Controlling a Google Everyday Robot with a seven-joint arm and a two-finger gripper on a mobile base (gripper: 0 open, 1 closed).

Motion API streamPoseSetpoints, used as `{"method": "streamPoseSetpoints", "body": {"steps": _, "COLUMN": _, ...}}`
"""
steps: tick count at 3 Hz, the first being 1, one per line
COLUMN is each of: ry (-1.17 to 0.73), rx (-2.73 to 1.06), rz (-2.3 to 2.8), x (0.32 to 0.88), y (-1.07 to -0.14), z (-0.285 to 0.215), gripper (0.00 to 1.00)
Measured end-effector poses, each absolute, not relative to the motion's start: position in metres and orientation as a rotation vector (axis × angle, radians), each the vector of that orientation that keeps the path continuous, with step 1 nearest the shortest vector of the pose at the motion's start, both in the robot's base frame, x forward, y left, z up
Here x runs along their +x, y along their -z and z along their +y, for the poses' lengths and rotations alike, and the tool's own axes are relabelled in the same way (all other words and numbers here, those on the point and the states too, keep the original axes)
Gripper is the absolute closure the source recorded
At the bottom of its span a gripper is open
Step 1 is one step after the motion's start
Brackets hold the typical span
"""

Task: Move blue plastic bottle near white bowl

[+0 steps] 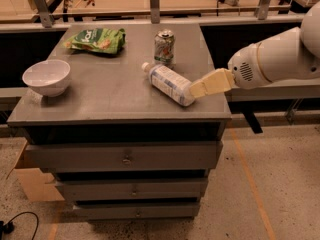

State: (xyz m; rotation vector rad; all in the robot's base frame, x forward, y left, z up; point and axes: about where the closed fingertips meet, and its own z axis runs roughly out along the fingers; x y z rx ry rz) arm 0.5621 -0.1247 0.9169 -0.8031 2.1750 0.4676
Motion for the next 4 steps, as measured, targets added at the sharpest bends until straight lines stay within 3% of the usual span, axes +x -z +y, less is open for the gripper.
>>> {"method": "streamPoseSetpoints", "body": {"steps": 3, "ry": -0.433, "rx": -0.832, "rz": 1.986, "x": 0.61, "y": -0.86, "z": -0.069, "gripper": 0.03}}
{"method": "streamPoseSetpoints", "body": {"steps": 4, "ry": -0.412, "rx": -0.856, "rz": 1.994, "x": 0.618, "y": -0.848, "z": -0.064, "gripper": 0.25}}
